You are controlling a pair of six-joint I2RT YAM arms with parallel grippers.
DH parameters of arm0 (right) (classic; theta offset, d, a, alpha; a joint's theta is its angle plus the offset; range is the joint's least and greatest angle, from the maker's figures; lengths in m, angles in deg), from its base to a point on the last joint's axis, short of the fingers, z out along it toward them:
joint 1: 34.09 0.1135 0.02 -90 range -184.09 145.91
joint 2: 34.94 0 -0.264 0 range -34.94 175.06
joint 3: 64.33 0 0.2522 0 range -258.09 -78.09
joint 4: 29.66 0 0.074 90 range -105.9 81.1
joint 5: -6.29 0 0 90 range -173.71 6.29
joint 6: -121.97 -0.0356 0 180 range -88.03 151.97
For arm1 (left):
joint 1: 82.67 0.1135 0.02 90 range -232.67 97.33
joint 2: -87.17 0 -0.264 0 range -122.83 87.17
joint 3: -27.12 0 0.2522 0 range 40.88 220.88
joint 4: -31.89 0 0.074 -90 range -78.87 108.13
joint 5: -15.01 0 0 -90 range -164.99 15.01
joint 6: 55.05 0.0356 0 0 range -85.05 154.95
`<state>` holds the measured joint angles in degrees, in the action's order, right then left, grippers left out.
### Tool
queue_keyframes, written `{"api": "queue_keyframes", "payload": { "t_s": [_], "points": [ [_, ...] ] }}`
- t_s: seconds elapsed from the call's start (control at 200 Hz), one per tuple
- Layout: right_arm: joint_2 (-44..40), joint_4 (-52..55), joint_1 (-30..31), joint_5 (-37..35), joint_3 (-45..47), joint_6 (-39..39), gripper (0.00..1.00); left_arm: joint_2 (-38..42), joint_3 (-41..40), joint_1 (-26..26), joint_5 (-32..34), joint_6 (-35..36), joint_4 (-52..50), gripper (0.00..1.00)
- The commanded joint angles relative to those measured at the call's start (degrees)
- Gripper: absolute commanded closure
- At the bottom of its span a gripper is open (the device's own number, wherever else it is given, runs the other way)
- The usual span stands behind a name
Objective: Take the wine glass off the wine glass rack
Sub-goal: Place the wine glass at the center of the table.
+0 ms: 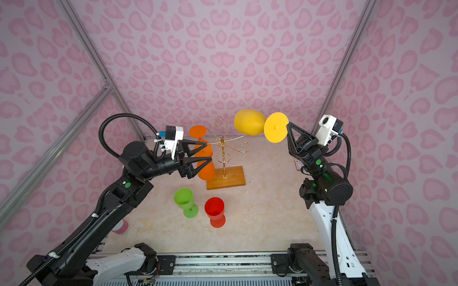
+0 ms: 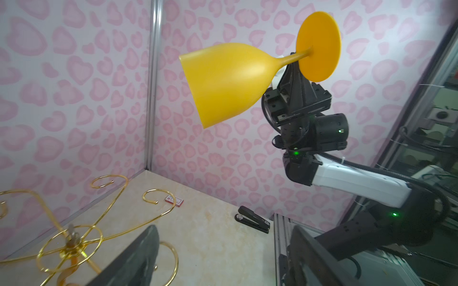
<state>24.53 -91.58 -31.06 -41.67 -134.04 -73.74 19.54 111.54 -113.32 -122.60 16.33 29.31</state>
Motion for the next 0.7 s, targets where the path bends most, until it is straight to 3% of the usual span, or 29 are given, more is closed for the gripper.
{"api": "queue_keyframes", "payload": {
  "t_s": [0.0,0.32,0.695],
  "points": [
    [1.20,-9.18,1.75,-0.43,-0.39,-1.80,1.00,-2.92,1.70,0.07,-10.06,-2.79,12.46,0.19],
    [3.45,-13.62,3.74,0.83,0.29,-3.75,1.00,-11.72,6.08,0.11,-12.83,-10.18,25.46,0.19],
    [4.70,-13.61,6.43,1.29,3.24,-1.62,1.00,-14.52,8.60,0.07,-13.73,-16.63,35.23,0.18]
  ]
}}
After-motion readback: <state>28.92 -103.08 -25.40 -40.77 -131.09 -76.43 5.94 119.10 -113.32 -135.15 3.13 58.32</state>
